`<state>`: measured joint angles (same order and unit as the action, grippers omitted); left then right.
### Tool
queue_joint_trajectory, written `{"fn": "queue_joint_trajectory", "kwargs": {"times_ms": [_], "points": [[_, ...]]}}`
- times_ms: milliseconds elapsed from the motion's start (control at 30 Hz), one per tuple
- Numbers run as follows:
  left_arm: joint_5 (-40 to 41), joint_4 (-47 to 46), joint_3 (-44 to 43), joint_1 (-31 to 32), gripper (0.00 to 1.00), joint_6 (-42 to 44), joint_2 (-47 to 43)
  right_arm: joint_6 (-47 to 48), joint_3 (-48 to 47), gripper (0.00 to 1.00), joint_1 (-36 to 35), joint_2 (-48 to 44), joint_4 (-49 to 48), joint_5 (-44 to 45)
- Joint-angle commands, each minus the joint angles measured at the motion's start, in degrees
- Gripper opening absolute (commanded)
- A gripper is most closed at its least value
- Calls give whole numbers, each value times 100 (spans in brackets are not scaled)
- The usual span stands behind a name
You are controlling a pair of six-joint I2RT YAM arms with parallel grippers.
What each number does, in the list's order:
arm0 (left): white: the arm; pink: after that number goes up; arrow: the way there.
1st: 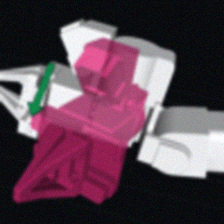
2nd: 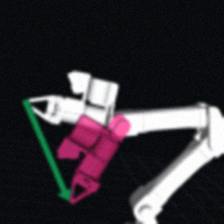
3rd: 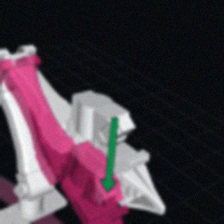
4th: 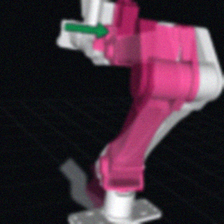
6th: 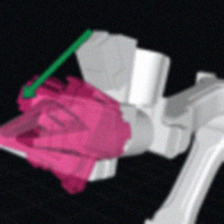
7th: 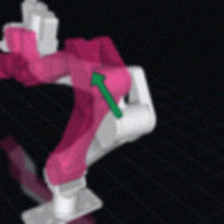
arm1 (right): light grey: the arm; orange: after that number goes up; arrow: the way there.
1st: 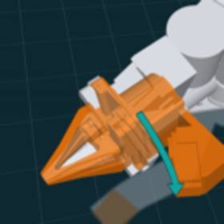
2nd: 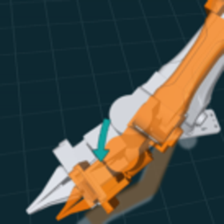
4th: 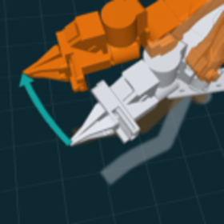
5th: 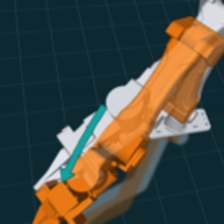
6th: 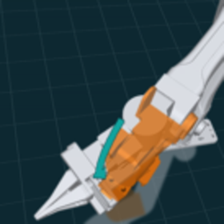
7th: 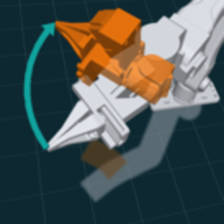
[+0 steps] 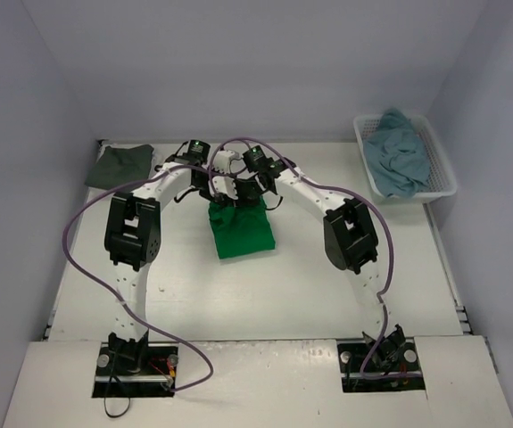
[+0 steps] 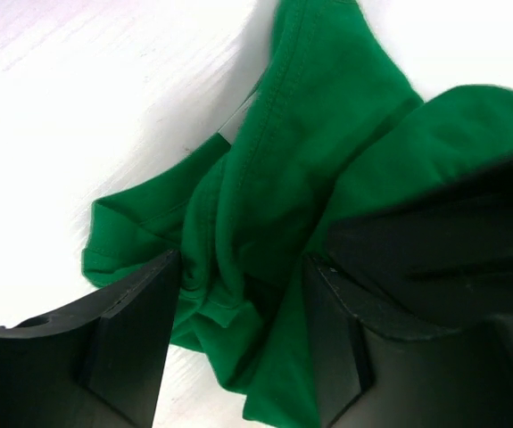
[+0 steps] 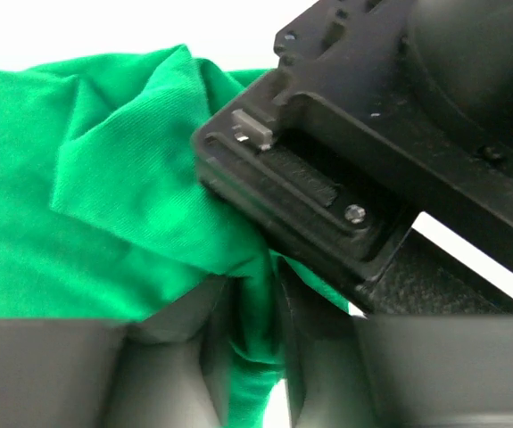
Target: Fold and stack the t-shirts
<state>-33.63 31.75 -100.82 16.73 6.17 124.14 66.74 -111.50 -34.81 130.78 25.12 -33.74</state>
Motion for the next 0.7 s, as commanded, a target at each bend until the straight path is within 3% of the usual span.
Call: {"fn": "queue_joint_trajectory", "kwargs": {"times_ms": [0, 67, 200, 667], "points": [[-329, -142, -228, 76, 50, 59, -188, -389, -267, 29, 9, 114, -349, -37], [-329, -151, -219, 76, 50, 68, -188, -512, -249, 40, -8, 140, -508, 94], [-355, -169, -193, 76, 51, 77, -188, -671, -205, 50, -26, 220, -623, 297], [207, 95, -605, -108, 50, 358, -460, -1769, 594, 47, -35, 0, -2152, 825]]}}
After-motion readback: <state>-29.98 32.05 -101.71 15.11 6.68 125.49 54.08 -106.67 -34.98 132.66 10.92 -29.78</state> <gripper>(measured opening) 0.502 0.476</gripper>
